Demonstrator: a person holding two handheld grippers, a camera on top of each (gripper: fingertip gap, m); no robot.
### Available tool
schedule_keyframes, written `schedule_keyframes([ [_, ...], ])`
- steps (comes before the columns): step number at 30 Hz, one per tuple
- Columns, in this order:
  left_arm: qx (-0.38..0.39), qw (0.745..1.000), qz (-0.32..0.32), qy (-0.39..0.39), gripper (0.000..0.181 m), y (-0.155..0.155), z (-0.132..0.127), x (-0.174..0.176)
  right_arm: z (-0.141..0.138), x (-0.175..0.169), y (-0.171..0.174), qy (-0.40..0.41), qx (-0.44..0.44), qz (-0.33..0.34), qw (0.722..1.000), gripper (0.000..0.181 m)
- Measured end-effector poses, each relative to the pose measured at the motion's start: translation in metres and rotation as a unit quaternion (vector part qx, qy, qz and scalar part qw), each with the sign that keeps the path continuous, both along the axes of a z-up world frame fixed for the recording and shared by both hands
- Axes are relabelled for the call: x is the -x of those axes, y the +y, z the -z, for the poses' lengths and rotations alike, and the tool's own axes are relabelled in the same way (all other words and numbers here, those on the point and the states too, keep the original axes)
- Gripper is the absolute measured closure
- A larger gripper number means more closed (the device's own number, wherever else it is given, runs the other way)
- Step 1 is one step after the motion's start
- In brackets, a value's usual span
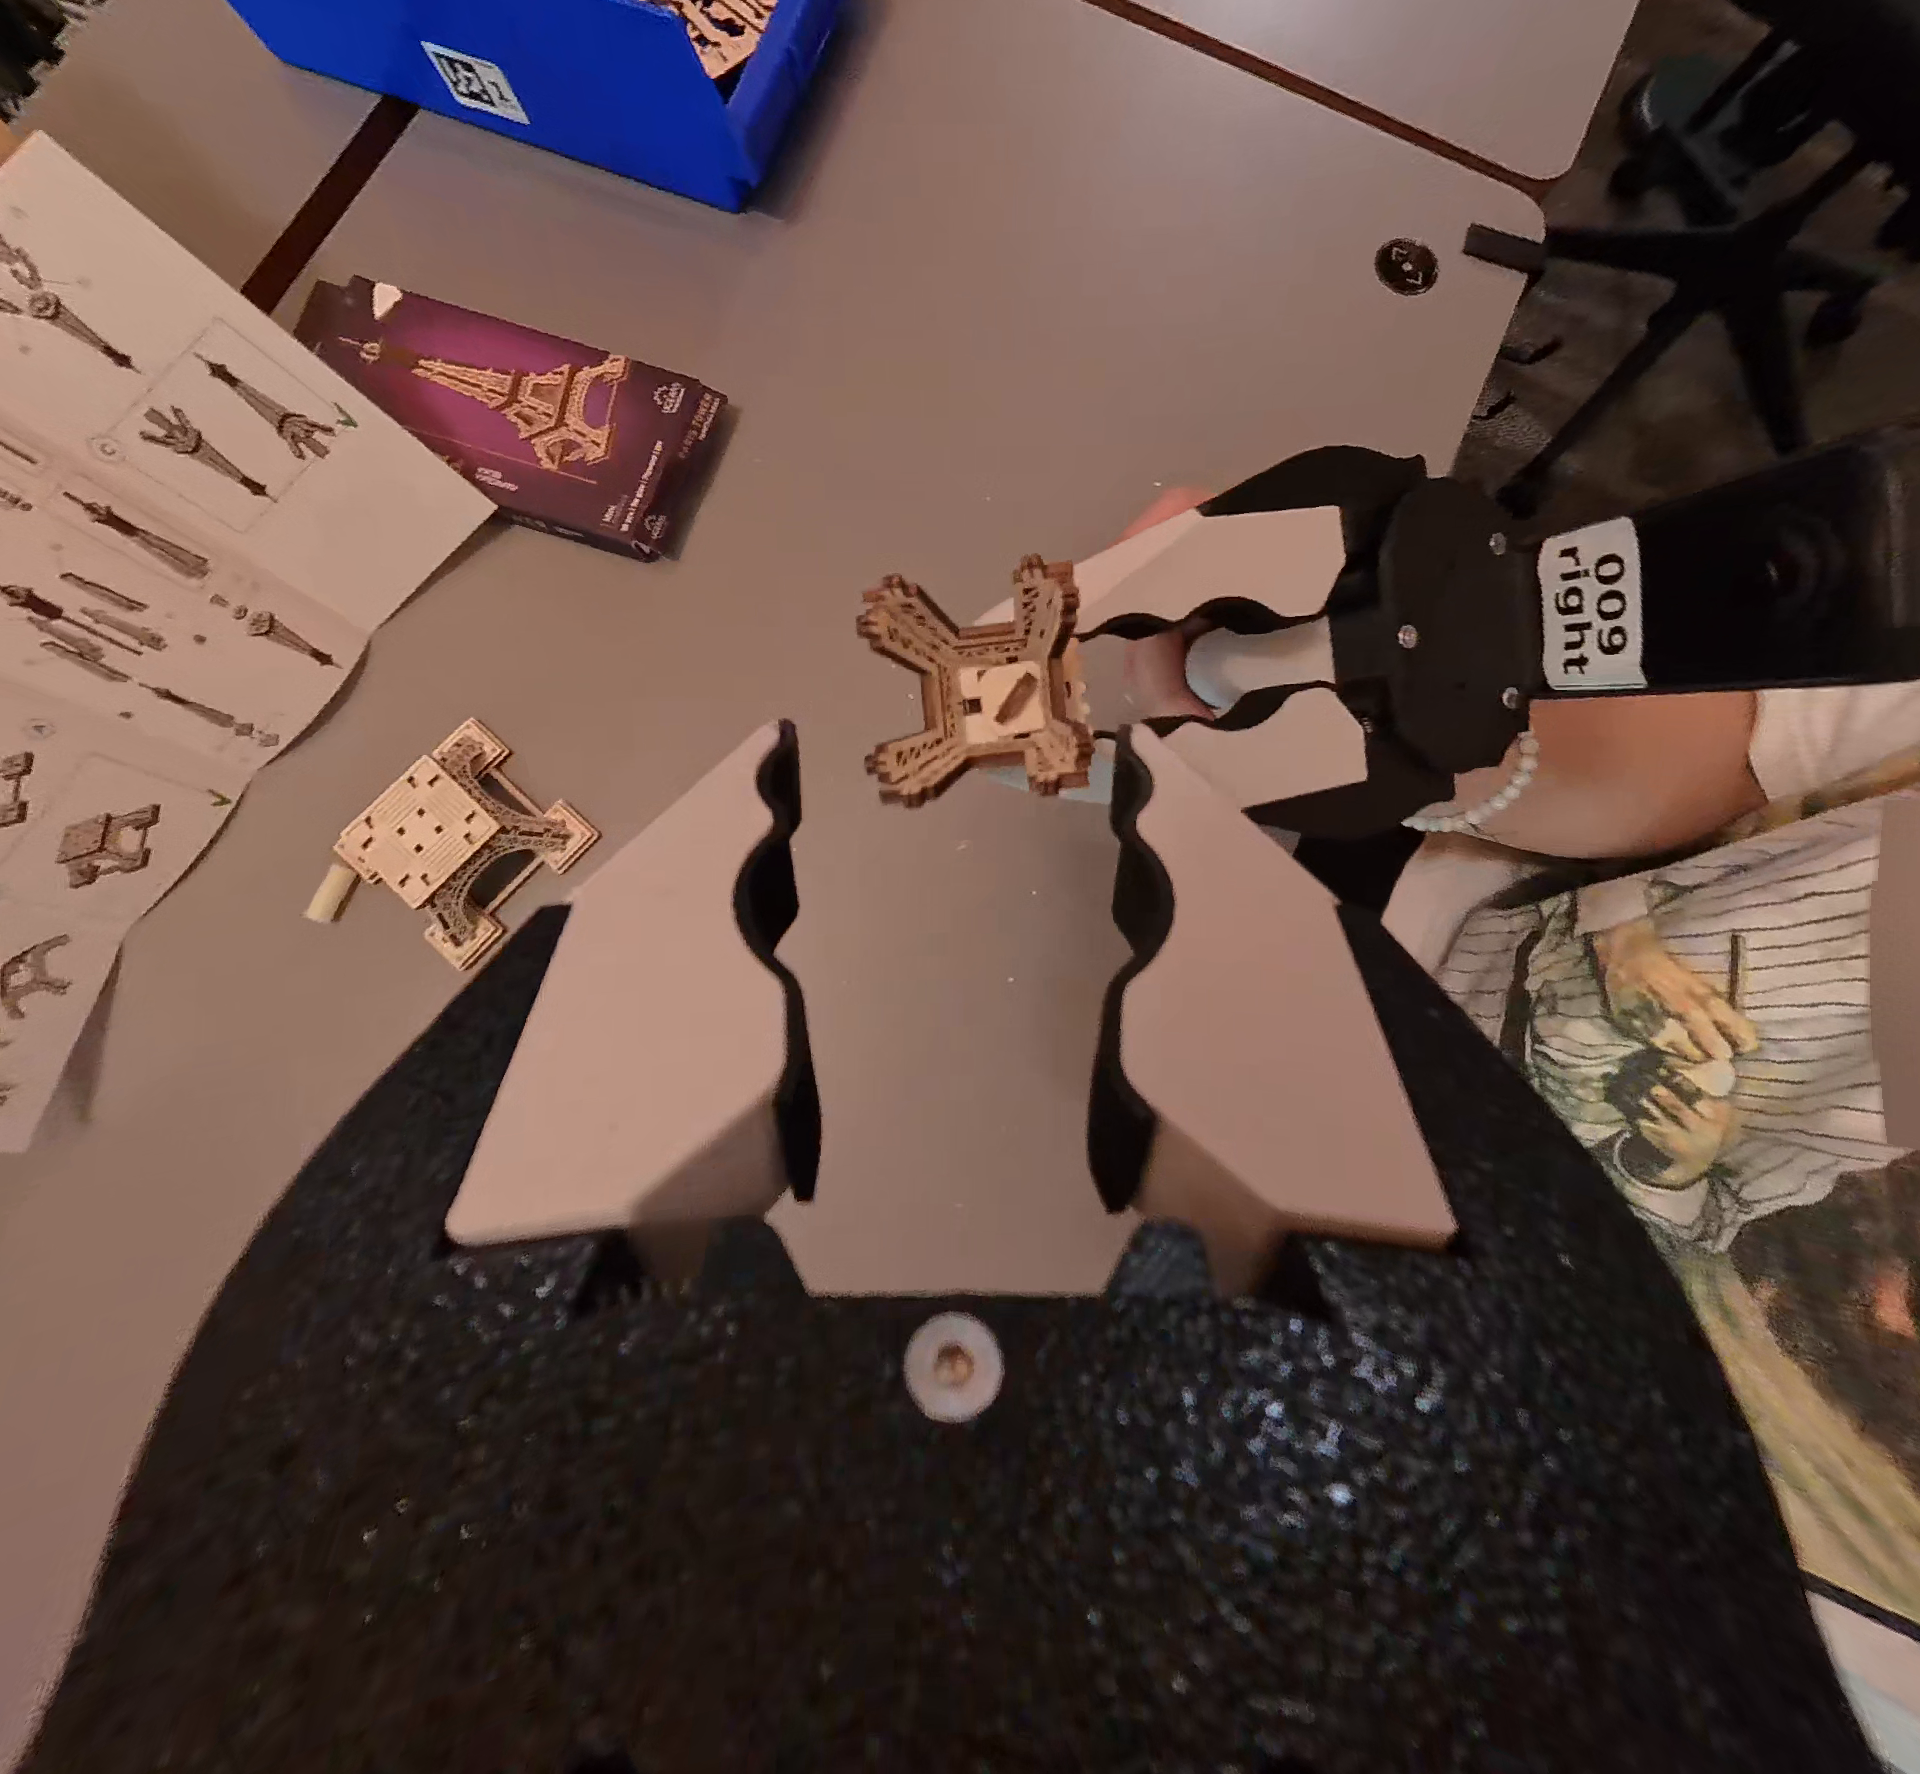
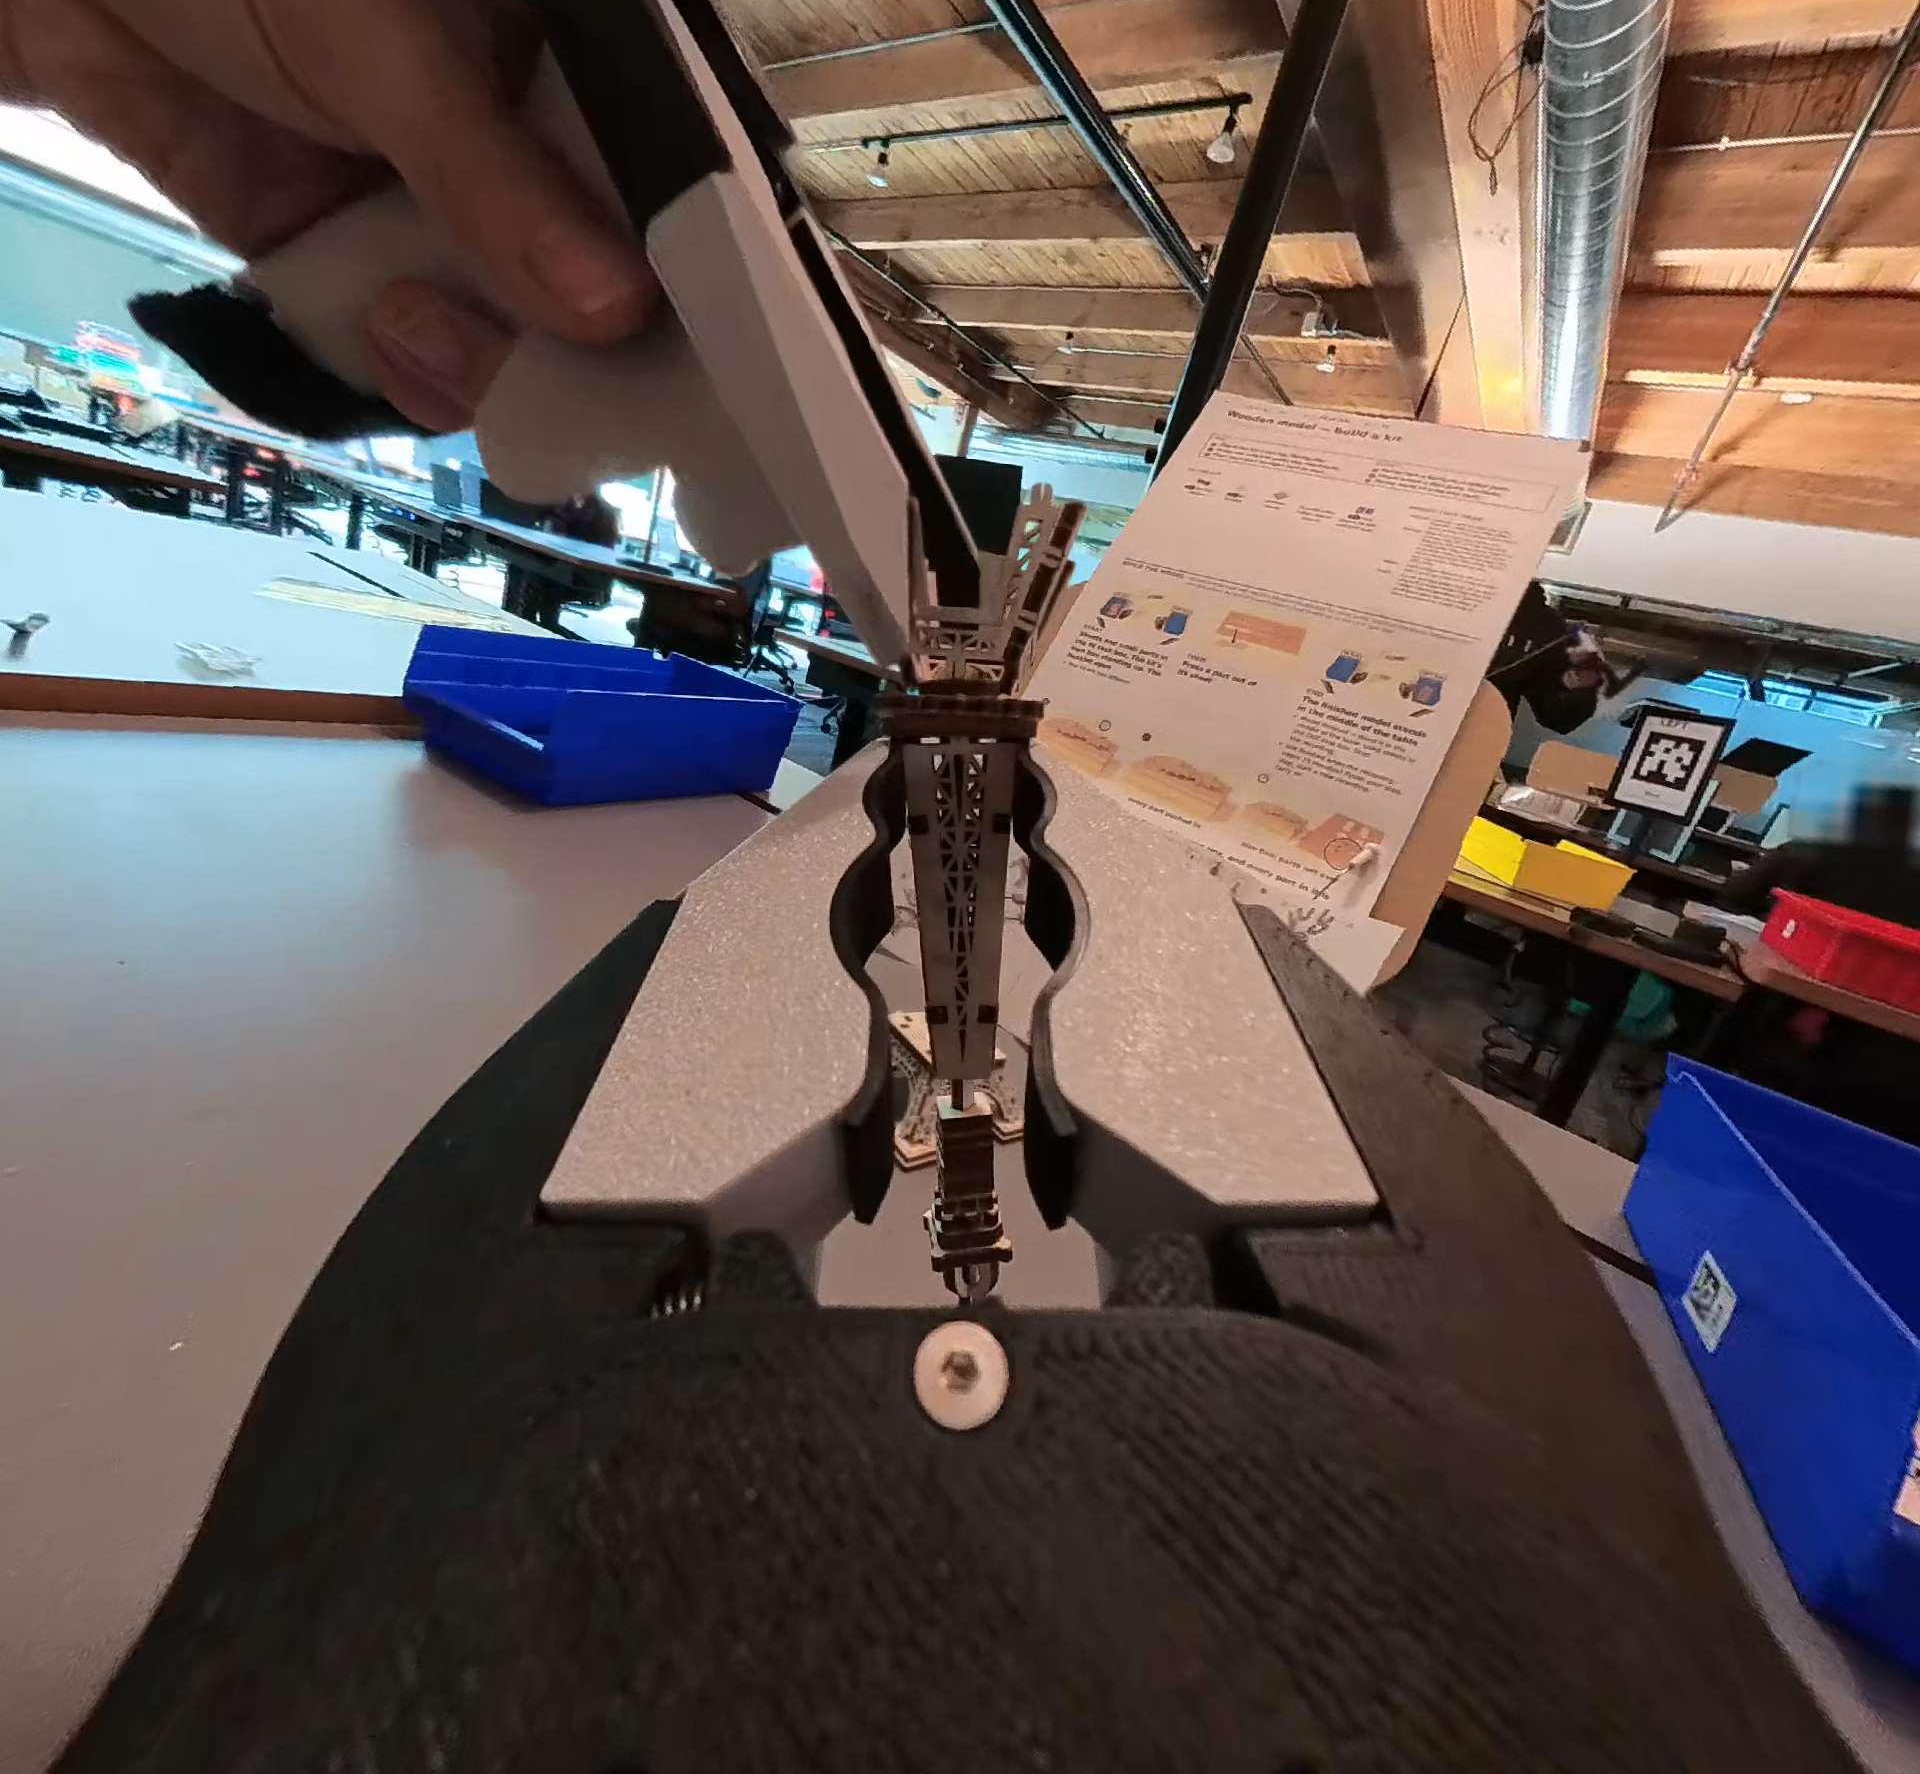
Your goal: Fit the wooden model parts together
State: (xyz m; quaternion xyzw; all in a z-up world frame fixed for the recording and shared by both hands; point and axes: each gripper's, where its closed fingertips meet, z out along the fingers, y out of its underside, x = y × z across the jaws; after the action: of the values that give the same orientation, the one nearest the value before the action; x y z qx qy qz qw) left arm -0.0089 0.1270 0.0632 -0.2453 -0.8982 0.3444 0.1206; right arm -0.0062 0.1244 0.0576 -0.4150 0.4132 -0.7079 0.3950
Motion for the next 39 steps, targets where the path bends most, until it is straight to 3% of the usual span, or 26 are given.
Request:
schedule_keyframes([
  [8, -0.028, 0.997, 0.032, -0.057, 0.150, 0.006, 0.002, 0.003, 0.001, -0.003, 0.004, 0.027, 0.064, 0.018, 0.997, 0.163],
  [11, -0.014, 0.991, 0.092, -0.098, 0.158, 0.011, 0.002, 0.002, 0.002, -0.005, 0.009, 0.037, 0.071, 0.008, 0.997, 0.163],
  [16, 0.105, 0.948, 0.238, -0.182, 0.159, 0.013, -0.009, 0.005, -0.002, -0.004, 0.023, 0.027, 0.026, -0.095, 0.995, 0.163],
  [21, 0.092, 0.931, 0.289, -0.204, 0.158, 0.026, -0.005, 0.006, -0.004, 0.000, 0.032, 0.017, -0.038, -0.190, 0.981, 0.163],
  [29, 0.026, 0.935, 0.302, -0.183, 0.157, 0.037, -0.006, 0.011, 0.004, -0.006, 0.043, 0.045, -0.043, -0.226, 0.972, 0.163],
  [33, -0.009, 0.944, 0.285, -0.165, 0.172, 0.037, -0.001, 0.013, 0.003, -0.007, 0.048, 0.035, -0.061, -0.248, 0.966, 0.163],
  [39, 0.005, 0.959, 0.242, -0.151, 0.175, 0.029, -0.011, 0.019, 0.010, -0.010, 0.045, 0.048, -0.048, -0.228, 0.971, 0.163],
])
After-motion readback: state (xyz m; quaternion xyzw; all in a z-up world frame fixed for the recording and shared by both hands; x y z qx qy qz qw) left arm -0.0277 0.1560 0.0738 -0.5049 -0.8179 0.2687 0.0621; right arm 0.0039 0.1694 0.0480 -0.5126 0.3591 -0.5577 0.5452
